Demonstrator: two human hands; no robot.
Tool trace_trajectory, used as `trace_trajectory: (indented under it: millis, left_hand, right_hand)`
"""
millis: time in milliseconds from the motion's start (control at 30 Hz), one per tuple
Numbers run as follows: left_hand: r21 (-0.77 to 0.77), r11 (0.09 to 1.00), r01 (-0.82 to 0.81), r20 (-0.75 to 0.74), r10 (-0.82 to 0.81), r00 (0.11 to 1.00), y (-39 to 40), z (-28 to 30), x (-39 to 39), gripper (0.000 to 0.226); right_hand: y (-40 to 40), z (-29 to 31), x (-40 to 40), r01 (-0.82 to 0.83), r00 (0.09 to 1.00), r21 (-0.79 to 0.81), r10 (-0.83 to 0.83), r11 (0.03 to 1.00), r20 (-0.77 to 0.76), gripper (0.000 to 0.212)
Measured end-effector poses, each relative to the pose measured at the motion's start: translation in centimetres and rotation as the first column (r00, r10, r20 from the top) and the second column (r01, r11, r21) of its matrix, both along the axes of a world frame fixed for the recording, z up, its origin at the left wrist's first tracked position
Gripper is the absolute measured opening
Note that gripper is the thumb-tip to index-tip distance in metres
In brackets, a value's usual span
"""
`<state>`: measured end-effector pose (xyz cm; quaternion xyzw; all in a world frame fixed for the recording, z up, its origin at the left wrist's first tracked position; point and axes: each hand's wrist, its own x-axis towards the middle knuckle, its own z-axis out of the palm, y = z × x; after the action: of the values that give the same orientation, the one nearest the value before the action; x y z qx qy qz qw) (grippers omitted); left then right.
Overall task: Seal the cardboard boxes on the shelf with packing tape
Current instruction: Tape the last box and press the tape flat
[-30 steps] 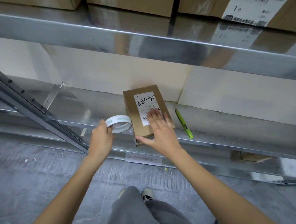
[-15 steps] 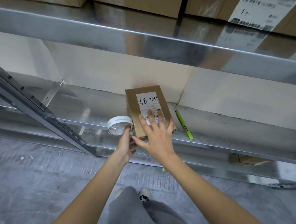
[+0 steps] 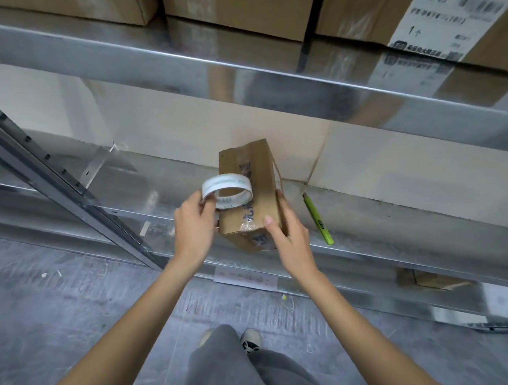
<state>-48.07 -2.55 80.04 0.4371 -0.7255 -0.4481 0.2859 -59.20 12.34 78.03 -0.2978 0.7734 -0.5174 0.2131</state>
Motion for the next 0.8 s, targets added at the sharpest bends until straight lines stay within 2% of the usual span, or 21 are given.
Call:
trace_trajectory:
  millis: [67, 100, 133, 200, 267, 400, 567, 667, 800]
  left_hand:
    - [-0.063, 0.997, 0.054, 0.060, -0.051, 0.997, 0.1, 0.6, -0.2, 0.028]
    - [-0.073, 0.994, 0.081, 0.095, -0.073, 0.993, 0.2, 0.8, -0.5, 0.025]
    - [-0.091, 0.990, 0.106, 0.119, -0.095, 0.988, 0.4, 0.9, -0.8, 0.022]
    - [-0.151, 0.975, 0.163, 0.175, -0.136, 0.975, 1.1, 1.2, -1.8, 0.018]
    - [-0.224, 0.953, 0.205, 0.253, -0.146, 0.956, 1.9, 2.0, -2.6, 0.018]
    - [-0.153, 0.952, 0.264, 0.409, -0.182, 0.894, 2.3, 2.0, -4.2, 0.028]
    - [-0.153, 0.920, 0.361, 0.410, -0.273, 0.870, 1.9, 1.7, -4.5, 0.022]
    - [-0.185, 0.930, 0.318, 0.313, -0.251, 0.916, -0.1, 0.9, -2.7, 0.022]
    - [-0.241, 0.914, 0.325, 0.425, -0.202, 0.882, -3.7, -0.8, 0.8, 0.011]
  right_hand:
    - [0.2, 0.3, 0.3, -0.016, 1.000, 0.012, 0.016, 1.000, 0.014, 0.060]
    - [0.2, 0.4, 0.3, -0.016, 0.999, 0.028, 0.017, 0.999, -0.033, 0.061]
    - [0.0, 0.5, 0.1, -0.014, 0.991, 0.056, 0.021, 0.998, -0.130, 0.061]
    - [-0.4, 0.5, -0.7, 0.004, 0.912, 0.149, 0.058, 0.989, -0.406, 0.059]
    - [-0.4, 0.4, -1.5, 0.018, 0.850, 0.212, 0.097, 0.977, -0.518, 0.058]
    - [0.8, -0.3, -2.4, 0.008, 0.824, 0.284, 0.154, 0.959, -0.545, 0.057]
    - [0.8, -0.5, -2.6, 0.038, 0.772, 0.308, 0.167, 0.951, -0.613, 0.055]
    - [0.7, -0.6, -2.8, 0.024, 0.765, 0.329, 0.194, 0.944, -0.615, 0.056]
    - [0.6, -0.8, -3.0, 0.031, 0.742, 0.316, 0.190, 0.948, -0.643, 0.055]
